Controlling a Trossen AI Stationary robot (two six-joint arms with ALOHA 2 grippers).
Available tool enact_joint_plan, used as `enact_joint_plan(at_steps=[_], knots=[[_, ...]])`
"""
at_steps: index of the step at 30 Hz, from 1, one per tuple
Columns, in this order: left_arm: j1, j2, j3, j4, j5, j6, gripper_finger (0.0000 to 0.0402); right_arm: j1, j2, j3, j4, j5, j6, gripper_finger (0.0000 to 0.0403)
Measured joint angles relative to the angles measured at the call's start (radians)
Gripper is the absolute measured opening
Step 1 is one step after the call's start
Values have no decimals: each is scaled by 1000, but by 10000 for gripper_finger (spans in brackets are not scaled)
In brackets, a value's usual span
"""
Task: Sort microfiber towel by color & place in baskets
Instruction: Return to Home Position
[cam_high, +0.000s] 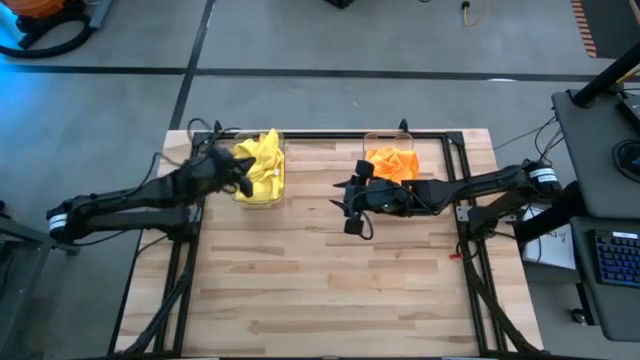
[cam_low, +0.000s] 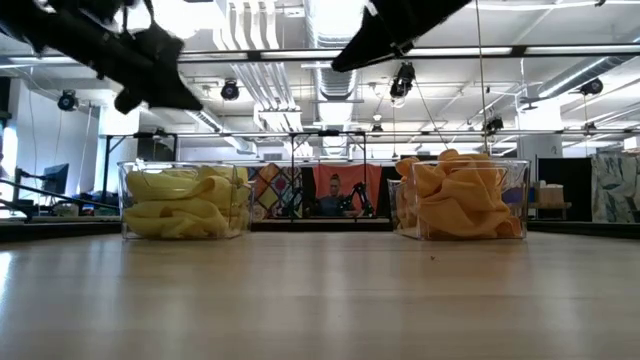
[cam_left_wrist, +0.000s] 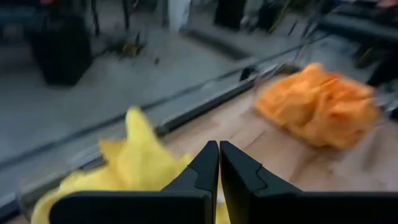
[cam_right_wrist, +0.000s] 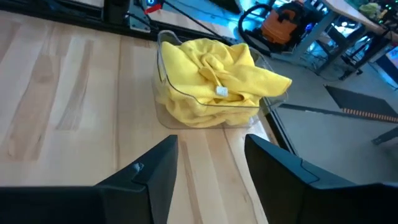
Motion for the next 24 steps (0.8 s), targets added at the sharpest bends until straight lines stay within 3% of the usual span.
enact_joint_plan(at_steps=[12, 18, 24], knots=[[-363, -301, -91, 91, -62, 194, 0, 0, -306, -332, 199, -26, -65, 139], [-452, -422, -177, 182, -42, 292, 0, 0, -490, -485, 280, -146, -66, 125], [-466, -579, -255, 187, 68, 317, 0, 0, -659, -606, 292, -156, -43, 114]])
